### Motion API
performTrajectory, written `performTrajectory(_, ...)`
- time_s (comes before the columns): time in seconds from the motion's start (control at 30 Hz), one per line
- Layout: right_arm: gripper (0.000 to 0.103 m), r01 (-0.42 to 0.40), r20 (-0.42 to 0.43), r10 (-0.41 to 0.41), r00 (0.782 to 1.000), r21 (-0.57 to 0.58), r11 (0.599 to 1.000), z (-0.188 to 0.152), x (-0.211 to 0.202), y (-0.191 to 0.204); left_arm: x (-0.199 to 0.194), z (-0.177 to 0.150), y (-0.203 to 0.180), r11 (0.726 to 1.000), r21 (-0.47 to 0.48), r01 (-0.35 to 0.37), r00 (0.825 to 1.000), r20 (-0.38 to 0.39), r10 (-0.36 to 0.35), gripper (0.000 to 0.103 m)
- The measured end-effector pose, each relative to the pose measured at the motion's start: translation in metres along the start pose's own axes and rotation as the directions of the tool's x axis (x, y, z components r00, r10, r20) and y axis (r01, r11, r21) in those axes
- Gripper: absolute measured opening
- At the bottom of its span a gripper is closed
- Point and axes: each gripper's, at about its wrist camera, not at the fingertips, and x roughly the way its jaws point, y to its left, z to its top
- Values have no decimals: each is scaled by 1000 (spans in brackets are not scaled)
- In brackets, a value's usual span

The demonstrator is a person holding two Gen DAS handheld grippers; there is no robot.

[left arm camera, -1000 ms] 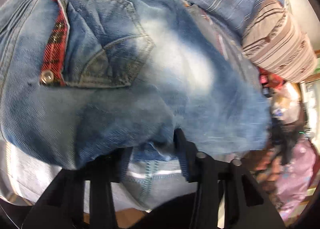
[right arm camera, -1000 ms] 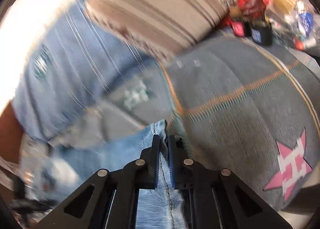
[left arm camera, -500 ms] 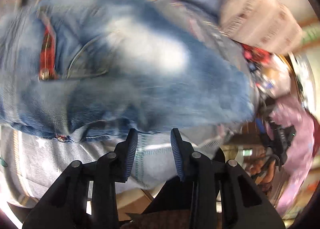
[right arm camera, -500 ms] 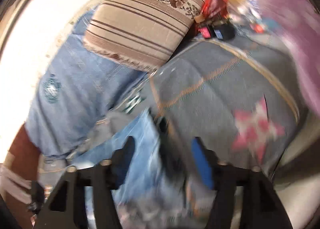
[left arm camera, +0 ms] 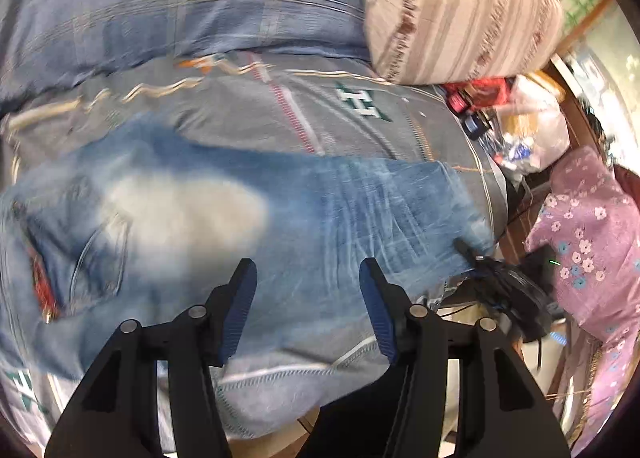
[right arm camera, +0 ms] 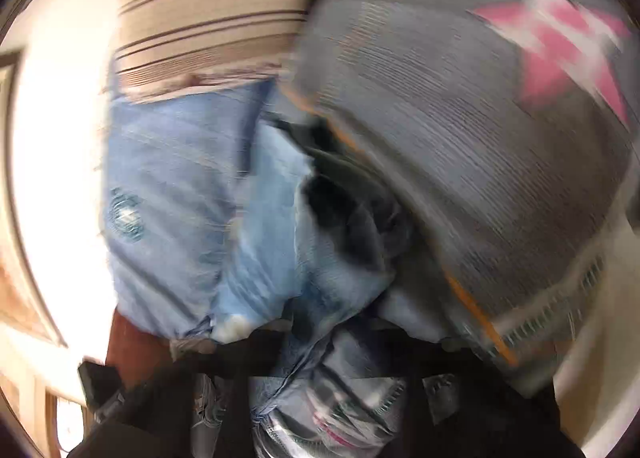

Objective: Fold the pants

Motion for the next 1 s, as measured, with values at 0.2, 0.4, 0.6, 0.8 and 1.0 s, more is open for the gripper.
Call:
performTrajectory(0.2,47,329,260,-237,936,-406,853,-29,-12,46,31,28,-44,995,88,-35,999,-23,37,54)
performTrajectory(0.4,50,180,135,-159,978,-158,971,-20,-24,-10,79,63,-95,977,207,-43,992,-111,67,60)
performTrajectory(0.6,50,89,131,-72,989,-131,987,-22,-30,-19,137,87,-161,913,408,-11,966,-232,115,63)
performTrajectory(0.8,50,14,90,-4,996,-117,993,-23,-26,-31,175,97,-198,783,622,16,947,-262,188,70)
performTrajectory(1.0,50,-20,119,36,992,-133,991,-16,-22,-30,202,102,-191,762,633,141,910,-385,152,76)
